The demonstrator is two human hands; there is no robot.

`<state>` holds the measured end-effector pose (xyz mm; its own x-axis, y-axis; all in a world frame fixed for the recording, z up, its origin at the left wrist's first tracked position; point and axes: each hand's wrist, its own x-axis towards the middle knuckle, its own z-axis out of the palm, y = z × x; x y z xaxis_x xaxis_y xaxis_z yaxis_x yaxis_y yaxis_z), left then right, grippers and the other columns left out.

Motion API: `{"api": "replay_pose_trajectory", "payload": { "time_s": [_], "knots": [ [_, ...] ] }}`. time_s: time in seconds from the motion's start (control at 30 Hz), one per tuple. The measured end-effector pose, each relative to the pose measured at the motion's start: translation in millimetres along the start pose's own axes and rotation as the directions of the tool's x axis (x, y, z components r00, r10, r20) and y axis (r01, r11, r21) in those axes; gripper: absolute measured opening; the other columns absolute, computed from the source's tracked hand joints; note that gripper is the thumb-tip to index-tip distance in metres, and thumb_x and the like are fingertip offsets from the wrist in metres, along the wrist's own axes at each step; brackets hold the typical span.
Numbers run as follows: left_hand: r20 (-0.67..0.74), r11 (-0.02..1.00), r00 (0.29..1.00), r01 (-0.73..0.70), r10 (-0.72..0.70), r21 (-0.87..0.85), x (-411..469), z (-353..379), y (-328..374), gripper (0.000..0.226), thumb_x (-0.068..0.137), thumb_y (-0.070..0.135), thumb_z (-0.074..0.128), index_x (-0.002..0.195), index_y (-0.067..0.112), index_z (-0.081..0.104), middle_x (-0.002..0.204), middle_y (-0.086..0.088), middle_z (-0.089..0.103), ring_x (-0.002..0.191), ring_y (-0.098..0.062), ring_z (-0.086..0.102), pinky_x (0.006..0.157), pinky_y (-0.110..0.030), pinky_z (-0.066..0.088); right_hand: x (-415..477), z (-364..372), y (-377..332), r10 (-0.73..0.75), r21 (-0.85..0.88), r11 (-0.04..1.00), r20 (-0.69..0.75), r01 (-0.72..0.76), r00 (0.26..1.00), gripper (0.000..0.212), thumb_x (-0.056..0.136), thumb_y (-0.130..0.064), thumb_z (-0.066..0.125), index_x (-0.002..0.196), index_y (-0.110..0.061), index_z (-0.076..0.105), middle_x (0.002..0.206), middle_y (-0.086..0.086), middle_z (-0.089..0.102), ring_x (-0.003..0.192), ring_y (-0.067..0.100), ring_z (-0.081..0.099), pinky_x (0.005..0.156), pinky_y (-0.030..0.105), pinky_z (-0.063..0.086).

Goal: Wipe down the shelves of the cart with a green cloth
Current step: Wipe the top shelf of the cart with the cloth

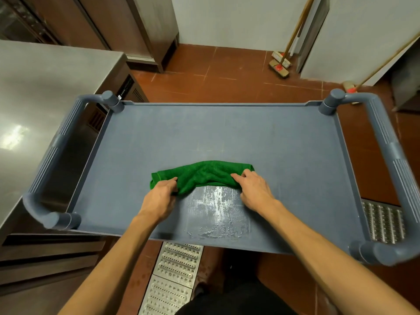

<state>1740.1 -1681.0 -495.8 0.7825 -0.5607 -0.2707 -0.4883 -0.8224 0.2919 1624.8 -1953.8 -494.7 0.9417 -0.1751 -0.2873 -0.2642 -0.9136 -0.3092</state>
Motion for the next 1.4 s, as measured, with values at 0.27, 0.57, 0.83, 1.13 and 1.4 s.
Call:
{"api": "replay_pose_trajectory", "payload": {
  "time_s": [0.27, 0.57, 0.83, 1.13, 1.4],
  "knots": [
    [0.059, 0.999, 0.998, 0.008, -0.006, -0.04, -26, -2, 3, 0.055, 0.086, 0.003, 0.05, 0.14, 0.013, 0.049, 0.127, -0.01, 0.063, 0.112, -0.032, 0.059, 0.087, -0.04, 0.053, -32, 8, -15, 0.083, 0.004, 0.997, 0.034, -0.083, 0.996, 0.065, 0.088, -0.001, 0.051, 0.147, -0.024, 0.038, 0.113, 0.006, 0.05, 0.106, 0.023, 0.049, 0.09, 0.034, 0.045],
    [0.143, 0.998, 0.988, -0.053, 0.055, -0.024, -49, -3, -6, 0.05, 0.086, 0.005, 0.052, 0.135, 0.013, 0.052, 0.125, -0.01, 0.064, 0.111, -0.031, 0.06, 0.088, -0.042, 0.052, -68, 24, -29, 0.15, 0.003, 0.989, 0.041, -0.15, 0.988, 0.064, 0.088, -0.003, 0.05, 0.147, -0.025, 0.039, 0.117, 0.007, 0.051, 0.111, 0.026, 0.049, 0.094, 0.036, 0.044],
    [0.172, 0.995, 0.98, -0.103, 0.102, -0.005, -72, -2, -14, 0.029, 0.085, 0.005, 0.053, 0.114, 0.011, 0.055, 0.133, -0.008, 0.063, 0.114, -0.031, 0.06, 0.088, -0.042, 0.052, -97, 31, -45, 0.222, 0.022, 0.974, 0.1, -0.225, 0.97, 0.061, 0.087, -0.01, 0.05, 0.145, -0.029, 0.042, 0.121, 0.006, 0.05, 0.116, 0.028, 0.048, 0.095, 0.037, 0.045],
    [0.241, 0.987, 0.958, -0.141, 0.156, -0.076, -98, -13, -26, 0.012, 0.086, 0.014, 0.058, 0.094, 0.017, 0.051, 0.128, -0.004, 0.067, 0.113, -0.026, 0.062, 0.09, -0.034, 0.051, -133, 22, -56, 0.299, 0.119, 0.943, 0.097, -0.309, 0.949, 0.045, 0.086, -0.018, 0.043, 0.12, -0.033, 0.068, 0.132, 0.008, 0.06, 0.117, 0.034, 0.055, 0.1, 0.036, 0.046],
    [0.067, 0.968, 0.992, -0.089, 0.108, -0.236, -128, -31, -42, 0.012, 0.089, 0.021, 0.062, 0.087, 0.025, 0.051, 0.09, -0.003, 0.07, 0.079, -0.026, 0.064, 0.076, -0.043, 0.052, -164, 9, -69, 0.283, 0.195, 0.938, 0.049, -0.287, 0.958, 0.038, 0.089, -0.018, 0.043, 0.112, -0.023, 0.073, 0.128, 0.006, 0.065, 0.115, 0.029, 0.059, 0.097, 0.035, 0.047]
  ]
}}
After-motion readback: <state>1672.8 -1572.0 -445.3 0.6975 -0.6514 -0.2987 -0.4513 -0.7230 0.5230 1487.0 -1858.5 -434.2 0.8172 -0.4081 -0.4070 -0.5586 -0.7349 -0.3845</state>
